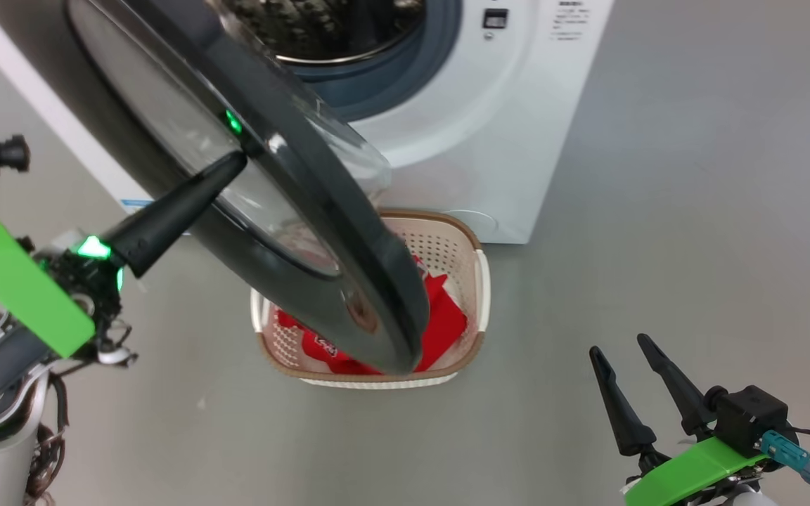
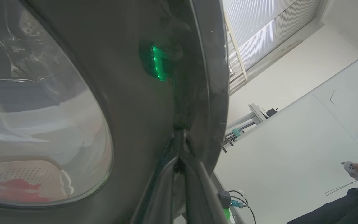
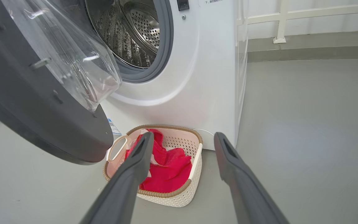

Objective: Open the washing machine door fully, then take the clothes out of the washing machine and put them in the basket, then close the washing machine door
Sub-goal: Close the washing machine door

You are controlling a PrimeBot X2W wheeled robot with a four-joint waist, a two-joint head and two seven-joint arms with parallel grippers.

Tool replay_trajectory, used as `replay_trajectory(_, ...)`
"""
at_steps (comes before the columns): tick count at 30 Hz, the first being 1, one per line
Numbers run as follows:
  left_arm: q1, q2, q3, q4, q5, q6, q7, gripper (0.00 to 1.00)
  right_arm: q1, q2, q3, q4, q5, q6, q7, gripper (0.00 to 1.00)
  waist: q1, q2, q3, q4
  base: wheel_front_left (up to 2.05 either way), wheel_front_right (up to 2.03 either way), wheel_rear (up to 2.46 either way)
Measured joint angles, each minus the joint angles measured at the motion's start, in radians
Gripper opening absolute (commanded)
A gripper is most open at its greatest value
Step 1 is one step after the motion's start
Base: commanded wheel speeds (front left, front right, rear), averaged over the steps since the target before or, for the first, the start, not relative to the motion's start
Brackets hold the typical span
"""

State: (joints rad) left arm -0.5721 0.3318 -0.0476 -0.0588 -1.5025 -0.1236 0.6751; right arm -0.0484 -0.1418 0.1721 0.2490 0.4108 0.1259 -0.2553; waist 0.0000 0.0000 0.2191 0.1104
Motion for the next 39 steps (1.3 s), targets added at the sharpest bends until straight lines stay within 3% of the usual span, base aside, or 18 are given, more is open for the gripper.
replay_trajectory(12, -0.096, 0.010, -0.052, 0.067, 0.069, 0.000, -0.122, 0.00, -0.045, 0.021, -0.014, -0.008, 0.000, 0.000, 0.000, 1.00, 0.0000, 0.0000, 0.047, -0.081, 0.00, 0.00, 0.00)
replay_trajectory(39, -0.368, 0.123, -0.223, 0.317, 0.129, 0.000, -0.386, 0.00, -0.120, 0.059, -0.028, -0.016, 0.000, 0.000, 0.000, 1.00, 0.0001, 0.0000, 0.158, -0.233, 0.00, 0.00, 0.00)
